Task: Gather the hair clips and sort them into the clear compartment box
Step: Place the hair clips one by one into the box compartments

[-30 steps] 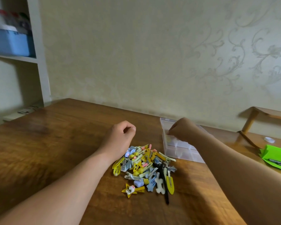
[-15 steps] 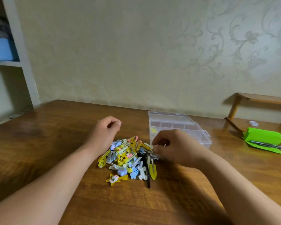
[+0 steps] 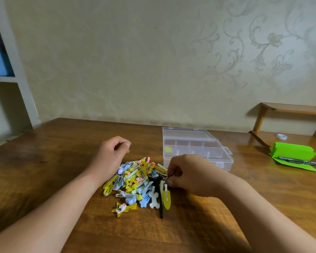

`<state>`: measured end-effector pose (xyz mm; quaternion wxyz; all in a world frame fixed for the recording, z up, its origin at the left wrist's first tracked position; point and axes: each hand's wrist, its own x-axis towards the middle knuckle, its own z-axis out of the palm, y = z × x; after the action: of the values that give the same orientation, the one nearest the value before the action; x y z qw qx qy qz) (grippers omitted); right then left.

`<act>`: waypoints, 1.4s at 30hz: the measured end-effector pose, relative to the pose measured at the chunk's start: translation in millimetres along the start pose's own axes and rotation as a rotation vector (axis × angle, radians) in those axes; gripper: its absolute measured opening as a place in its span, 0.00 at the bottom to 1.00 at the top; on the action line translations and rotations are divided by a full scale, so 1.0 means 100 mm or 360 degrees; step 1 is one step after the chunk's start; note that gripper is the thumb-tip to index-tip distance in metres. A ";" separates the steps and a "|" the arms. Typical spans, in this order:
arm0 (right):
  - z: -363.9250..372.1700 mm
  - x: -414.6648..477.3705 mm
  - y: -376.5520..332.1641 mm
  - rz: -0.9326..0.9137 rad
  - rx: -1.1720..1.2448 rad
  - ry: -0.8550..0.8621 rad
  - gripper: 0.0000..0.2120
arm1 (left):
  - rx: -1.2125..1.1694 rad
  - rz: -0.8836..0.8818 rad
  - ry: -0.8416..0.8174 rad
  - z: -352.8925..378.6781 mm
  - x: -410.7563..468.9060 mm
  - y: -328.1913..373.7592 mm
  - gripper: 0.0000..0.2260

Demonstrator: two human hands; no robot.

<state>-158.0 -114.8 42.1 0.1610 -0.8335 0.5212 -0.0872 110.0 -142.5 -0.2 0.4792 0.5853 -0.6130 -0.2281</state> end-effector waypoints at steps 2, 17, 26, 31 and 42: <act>-0.01 0.00 0.02 0.0011 0.0025 0.0016 0.10 | -0.0008 0.0001 -0.0001 0.00 0.00 0.00 0.08; -0.29 0.01 0.10 -0.0064 0.0343 0.0351 0.07 | 0.0054 0.0001 -0.0072 0.01 0.02 0.01 0.08; -0.38 1.08 0.35 0.0330 0.0465 0.0494 0.04 | 0.0055 -0.0019 -0.0067 0.01 0.03 0.01 0.09; -0.29 1.32 0.35 0.0452 0.0389 0.0273 0.07 | 0.0065 -0.0021 -0.0072 0.00 0.04 0.01 0.10; -0.30 1.38 0.35 0.0590 0.0362 0.0173 0.13 | 0.0098 -0.0014 -0.0085 0.01 0.05 0.00 0.09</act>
<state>-136.2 -258.6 54.6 0.2391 -0.6940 0.6602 -0.1591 110.1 -147.3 0.7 0.4434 0.5963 -0.6296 -0.2267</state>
